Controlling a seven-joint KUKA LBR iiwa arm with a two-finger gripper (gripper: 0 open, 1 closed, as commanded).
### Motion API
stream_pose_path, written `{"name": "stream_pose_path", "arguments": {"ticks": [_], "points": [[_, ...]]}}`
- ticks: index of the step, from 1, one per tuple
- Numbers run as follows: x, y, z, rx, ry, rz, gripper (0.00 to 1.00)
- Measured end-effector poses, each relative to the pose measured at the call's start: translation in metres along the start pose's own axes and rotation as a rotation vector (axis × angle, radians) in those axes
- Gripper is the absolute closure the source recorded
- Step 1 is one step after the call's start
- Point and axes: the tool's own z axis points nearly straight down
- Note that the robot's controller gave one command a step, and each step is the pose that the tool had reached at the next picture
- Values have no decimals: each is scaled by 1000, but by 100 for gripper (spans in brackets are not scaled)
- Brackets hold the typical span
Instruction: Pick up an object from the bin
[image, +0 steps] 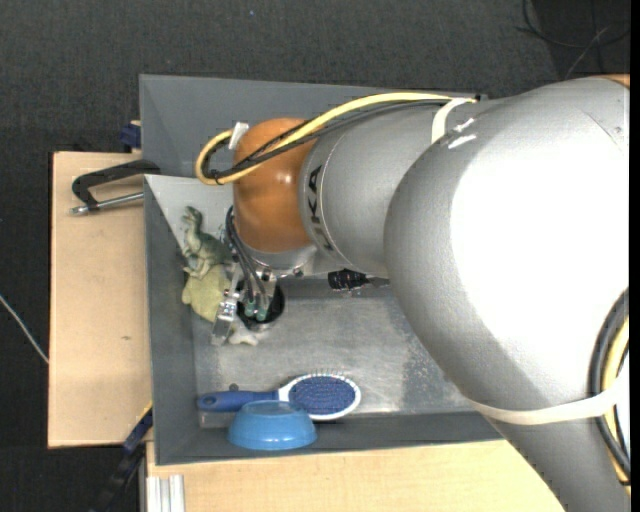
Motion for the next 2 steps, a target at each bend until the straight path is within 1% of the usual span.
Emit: {"name": "stream_pose_path", "arguments": {"ticks": [1, 2], "points": [[3, 14, 29, 5, 0, 130, 0], [2, 15, 28, 6, -1, 128, 0]]}}
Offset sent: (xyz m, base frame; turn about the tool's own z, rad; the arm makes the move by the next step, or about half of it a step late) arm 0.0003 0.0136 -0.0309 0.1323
